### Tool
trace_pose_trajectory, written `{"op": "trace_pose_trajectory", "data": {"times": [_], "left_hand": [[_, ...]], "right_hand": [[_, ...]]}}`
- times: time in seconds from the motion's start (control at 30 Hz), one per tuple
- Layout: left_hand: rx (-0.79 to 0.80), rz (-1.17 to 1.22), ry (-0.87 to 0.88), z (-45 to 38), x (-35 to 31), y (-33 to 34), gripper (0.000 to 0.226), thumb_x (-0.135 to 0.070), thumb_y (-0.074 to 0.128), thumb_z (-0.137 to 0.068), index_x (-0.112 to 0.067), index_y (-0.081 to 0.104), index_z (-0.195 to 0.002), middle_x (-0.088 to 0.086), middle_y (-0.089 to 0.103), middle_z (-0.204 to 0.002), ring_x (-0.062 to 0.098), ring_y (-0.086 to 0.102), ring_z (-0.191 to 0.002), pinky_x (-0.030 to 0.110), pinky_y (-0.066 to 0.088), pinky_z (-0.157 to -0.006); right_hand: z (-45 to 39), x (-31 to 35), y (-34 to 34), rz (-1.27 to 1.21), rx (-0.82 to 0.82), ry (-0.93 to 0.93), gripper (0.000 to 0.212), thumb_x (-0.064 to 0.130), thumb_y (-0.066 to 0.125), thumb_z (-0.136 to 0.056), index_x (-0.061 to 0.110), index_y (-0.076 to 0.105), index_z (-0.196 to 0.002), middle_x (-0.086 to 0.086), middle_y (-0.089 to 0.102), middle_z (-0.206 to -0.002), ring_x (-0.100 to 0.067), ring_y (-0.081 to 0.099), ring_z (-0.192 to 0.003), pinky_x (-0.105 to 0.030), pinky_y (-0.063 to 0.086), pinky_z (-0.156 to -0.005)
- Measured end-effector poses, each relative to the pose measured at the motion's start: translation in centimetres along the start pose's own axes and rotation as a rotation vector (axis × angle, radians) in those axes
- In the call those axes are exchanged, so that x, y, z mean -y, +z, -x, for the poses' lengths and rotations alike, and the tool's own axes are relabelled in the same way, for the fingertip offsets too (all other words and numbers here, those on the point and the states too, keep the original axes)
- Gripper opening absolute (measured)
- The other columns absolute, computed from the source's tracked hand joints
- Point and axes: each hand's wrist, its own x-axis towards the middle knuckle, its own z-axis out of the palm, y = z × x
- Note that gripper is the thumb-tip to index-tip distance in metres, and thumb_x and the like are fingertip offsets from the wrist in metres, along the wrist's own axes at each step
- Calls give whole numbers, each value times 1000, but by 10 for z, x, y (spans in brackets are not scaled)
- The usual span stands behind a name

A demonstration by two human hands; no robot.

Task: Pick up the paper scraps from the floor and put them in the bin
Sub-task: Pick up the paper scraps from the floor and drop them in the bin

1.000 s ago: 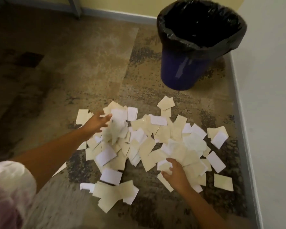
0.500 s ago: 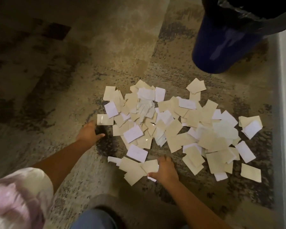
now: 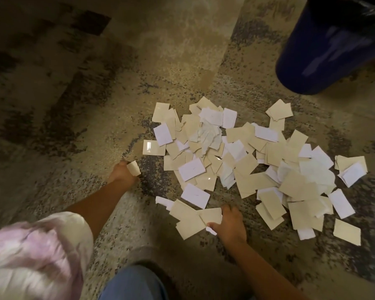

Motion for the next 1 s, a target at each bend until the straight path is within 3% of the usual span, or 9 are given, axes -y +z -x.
{"op": "trace_pose_trajectory", "data": {"times": [0.1,0.23,0.3,0.4,0.53,0.63,0.77,0.87,1.0], "left_hand": [[-47,-100,20,6,1,3,60,-13,71,-76,-11,46,-131,20,50,-130,39,51,-117,45,45,-98],[36,-225,22,14,-5,7,49,-17,70,-78,-10,49,-121,17,57,-123,35,54,-114,40,46,-93],[99,-293,18,21,-8,15,48,-24,70,-79,-6,51,-119,17,56,-125,32,51,-118,38,44,-95],[130,-368,-2,37,-13,34,60,-40,68,-79,-9,49,-127,15,38,-137,33,32,-129,40,36,-103],[-23,-244,-57,52,-21,44,75,-40,70,-78,-3,35,-132,20,38,-139,36,35,-131,44,38,-102],[-142,-34,-128,52,-31,44,64,-32,71,-79,-1,41,-125,21,49,-132,36,45,-124,44,45,-97],[-75,-74,-128,41,-38,39,59,-38,67,-81,-3,50,-125,18,52,-131,32,48,-123,41,43,-101],[61,-68,-57,47,-43,41,45,-35,64,-84,-5,61,-117,17,59,-125,31,52,-118,36,45,-95],[174,-64,103,63,-44,40,34,-21,63,-87,-5,58,-116,16,61,-119,32,57,-109,33,48,-80]], "right_hand": [[-4,-3,0,-113,20,11,55,40,65,-83,17,47,-129,-8,41,-137,-24,37,-128,-31,39,-102],[-7,-11,-8,-336,26,-5,26,27,61,-89,8,61,-106,-9,54,-112,-22,52,-108,-24,42,-83],[-7,-16,-18,-449,45,21,22,25,58,-91,6,59,-102,-7,57,-100,-23,57,-102,-24,39,-78],[-10,-25,-31,-536,28,55,26,24,56,-92,2,59,-106,-9,60,-96,-25,58,-95,-25,40,-75],[-16,-30,-51,-558,16,35,30,26,53,-94,1,60,-109,-14,63,-105,-21,57,-89,-25,45,-77],[-9,-30,-53,-455,209,-84,21,29,53,-94,10,62,-96,-4,61,-89,-6,55,-72,-9,41,-56],[6,-11,-33,-189,350,-249,25,34,63,-86,24,51,-66,9,48,-68,-2,44,-63,-13,35,-60],[13,8,-16,-116,387,-282,20,33,69,-81,16,67,-90,-1,62,-95,-8,55,-81,-19,43,-73],[16,28,1,2,223,-283,31,36,67,-82,21,65,-110,-2,46,-133,-18,45,-120,-27,43,-96]]}}
